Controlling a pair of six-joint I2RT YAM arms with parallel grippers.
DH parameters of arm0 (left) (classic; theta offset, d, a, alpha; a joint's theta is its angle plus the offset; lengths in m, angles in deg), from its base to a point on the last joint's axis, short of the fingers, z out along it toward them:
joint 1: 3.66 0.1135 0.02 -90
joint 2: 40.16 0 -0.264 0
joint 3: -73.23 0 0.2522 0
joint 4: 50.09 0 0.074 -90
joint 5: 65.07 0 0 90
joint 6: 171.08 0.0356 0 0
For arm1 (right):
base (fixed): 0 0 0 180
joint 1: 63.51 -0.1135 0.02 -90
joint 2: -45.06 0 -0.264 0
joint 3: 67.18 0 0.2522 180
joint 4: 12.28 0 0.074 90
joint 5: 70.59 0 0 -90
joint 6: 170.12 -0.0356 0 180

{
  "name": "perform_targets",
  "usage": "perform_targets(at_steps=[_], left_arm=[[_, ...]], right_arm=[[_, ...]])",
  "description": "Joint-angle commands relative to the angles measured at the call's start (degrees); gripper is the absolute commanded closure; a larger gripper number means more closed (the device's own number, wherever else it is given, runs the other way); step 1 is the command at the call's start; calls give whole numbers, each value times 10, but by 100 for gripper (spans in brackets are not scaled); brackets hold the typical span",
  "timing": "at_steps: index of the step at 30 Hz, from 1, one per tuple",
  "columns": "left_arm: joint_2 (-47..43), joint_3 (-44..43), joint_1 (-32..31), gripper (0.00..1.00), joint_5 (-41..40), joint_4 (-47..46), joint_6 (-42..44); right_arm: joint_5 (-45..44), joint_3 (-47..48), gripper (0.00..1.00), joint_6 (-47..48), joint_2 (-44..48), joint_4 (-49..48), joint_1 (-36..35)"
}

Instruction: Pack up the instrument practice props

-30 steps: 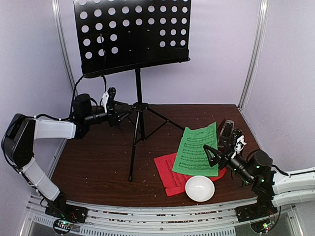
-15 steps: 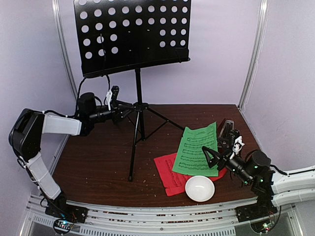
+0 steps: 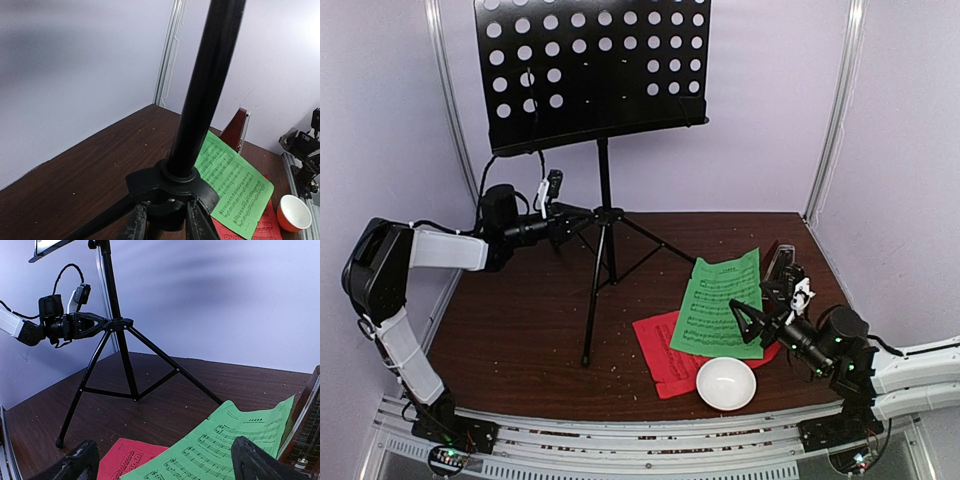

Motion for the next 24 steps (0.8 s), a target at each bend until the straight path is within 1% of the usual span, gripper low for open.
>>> perform_targets(at_steps=[1, 6, 10, 15, 17, 19, 20, 21, 24], left_arm=[[13, -41, 0, 86, -15, 12, -90], [21, -85, 0, 84, -31, 104, -130], [30, -118, 0, 81, -38, 181, -146], [24, -124, 0, 75, -42, 207, -138], [17, -119, 0, 67, -44, 205, -117], [6, -113, 0, 55, -52, 200, -91], [1, -110, 0, 52, -56, 197, -77], [-4, -105, 0, 47, -62, 194, -65], [-16, -85, 0, 40, -63, 163, -37]], right_arm=[[0, 12, 6, 5, -1, 5, 1], [-3, 14, 6, 10, -1, 10, 2], [-4, 14, 6, 11, -2, 11, 2], [-4, 16, 6, 13, -6, 12, 2], [-4, 17, 6, 13, -7, 13, 1], [-5, 17, 6, 14, -7, 14, 2], [-5, 17, 6, 14, -6, 14, 1], [-5, 17, 6, 14, -6, 14, 2], [-4, 16, 6, 14, -2, 16, 2]])
